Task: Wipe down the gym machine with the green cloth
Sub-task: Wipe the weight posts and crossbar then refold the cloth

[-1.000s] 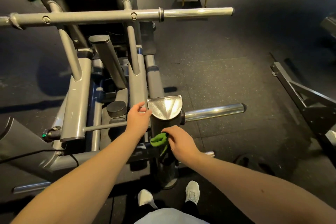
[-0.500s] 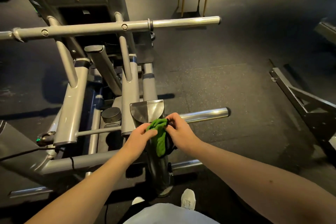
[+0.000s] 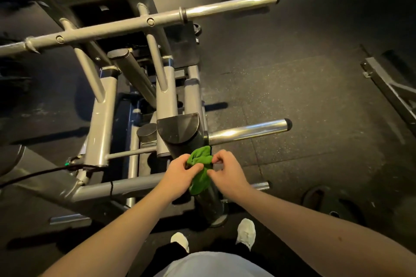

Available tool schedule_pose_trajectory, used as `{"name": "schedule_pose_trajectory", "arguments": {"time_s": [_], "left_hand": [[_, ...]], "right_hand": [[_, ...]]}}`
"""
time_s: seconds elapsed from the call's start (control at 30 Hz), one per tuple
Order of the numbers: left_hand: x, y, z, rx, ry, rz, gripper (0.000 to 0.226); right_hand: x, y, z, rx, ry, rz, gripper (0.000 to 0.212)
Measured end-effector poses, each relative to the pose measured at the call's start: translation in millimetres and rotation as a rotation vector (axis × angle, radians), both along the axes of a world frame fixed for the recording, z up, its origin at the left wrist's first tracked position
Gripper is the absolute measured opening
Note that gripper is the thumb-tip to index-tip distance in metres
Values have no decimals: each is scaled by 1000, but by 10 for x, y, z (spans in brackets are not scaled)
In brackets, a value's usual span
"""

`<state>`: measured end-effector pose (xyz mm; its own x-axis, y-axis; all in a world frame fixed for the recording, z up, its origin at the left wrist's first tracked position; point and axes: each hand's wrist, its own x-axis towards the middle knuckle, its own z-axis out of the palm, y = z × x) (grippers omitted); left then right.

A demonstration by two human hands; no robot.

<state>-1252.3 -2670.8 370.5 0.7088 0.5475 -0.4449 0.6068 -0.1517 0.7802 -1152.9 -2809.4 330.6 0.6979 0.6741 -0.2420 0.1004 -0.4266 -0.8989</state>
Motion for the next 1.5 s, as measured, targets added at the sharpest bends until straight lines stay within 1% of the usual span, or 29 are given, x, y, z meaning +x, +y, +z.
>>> {"name": "schedule_pose_trajectory", "arguments": {"time_s": [0.07, 0.13, 0.2, 0.23, 0.3, 0.37, 0.43, 0.5, 0.53, 0.6, 0.63, 0.67, 0.73, 0.77, 0.87, 0.93, 1.03, 1.13, 1.23, 1.33, 1.4, 1.43, 1.5], "left_hand": [[-47, -1, 3, -62, -3, -26, 9], [-127, 49, -38, -183, 0, -44, 19], [-205, 127, -52, -276, 18, -63, 29], [-241, 178, -88, -285, 25, -74, 34], [-287, 281, -151, -251, 24, -67, 43], [-325, 431, -258, -183, 9, -15, 45], [-361, 627, -395, -129, -43, 115, 35], [-377, 845, -471, 5, -40, 175, 20], [-356, 937, -476, 29, -44, 188, 20], [-275, 1098, -495, -19, -80, 174, 37], [-225, 1164, -534, -34, -105, 155, 45], [-188, 1215, -585, -24, -120, 128, 53], [-160, 1275, -680, 22, -133, 77, 67], [-168, 1290, -695, 34, -146, 64, 70], [-191, 1343, -734, 65, -212, 56, 66], [-194, 1351, -752, 95, -215, 48, 65], [-193, 1328, -748, 127, -232, 54, 65], [-183, 1340, -751, 123, -237, 67, 68], [-192, 1331, -792, 125, -256, 59, 68], [-178, 1319, -873, 139, -287, 61, 68], [-178, 1300, -929, 139, -311, 57, 70], [-176, 1293, -961, 123, -326, 56, 71], [-194, 1277, -1011, 58, -376, 55, 71]], "right_hand": [[-122, 5, -25, 15, 87, 24, 39], [-259, 39, -25, 45, 183, 32, 48], [-390, 107, -23, 65, 250, -18, 51], [-447, 153, -27, 63, 250, -60, 51], [-534, 274, -51, 21, 183, -141, 46], [-583, 407, -71, -32, 81, -231, 35], [-557, 555, -79, -48, -6, -397, 22], [-470, 733, -43, 7, 7, -605, 13], [-408, 828, -9, 51, 34, -703, 13], [-321, 1036, 21, 141, 90, -808, 25], [-316, 1133, 28, 142, 84, -794, 35], [-357, 1215, 32, 101, 53, -745, 44], [-476, 1340, -4, 17, 7, -675, 55], [-533, 1384, -41, 5, 6, -686, 55], [-673, 1443, -221, -35, 48, -771, 48], [-759, 1431, -380, -116, 95, -758, 43], [-719, 1350, -443, -205, 69, -690, 43], [-519, 1323, -274, -120, -26, -674, 41], [-440, 1327, -236, -18, -92, -645, 49], [-521, 1345, -414, 37, -112, -659, 45], [-582, 1314, -582, 16, -152, -632, 46], [-599, 1284, -685, -9, -149, -606, 47], [-638, 1217, -838, -6, -80, -575, 47]]}}
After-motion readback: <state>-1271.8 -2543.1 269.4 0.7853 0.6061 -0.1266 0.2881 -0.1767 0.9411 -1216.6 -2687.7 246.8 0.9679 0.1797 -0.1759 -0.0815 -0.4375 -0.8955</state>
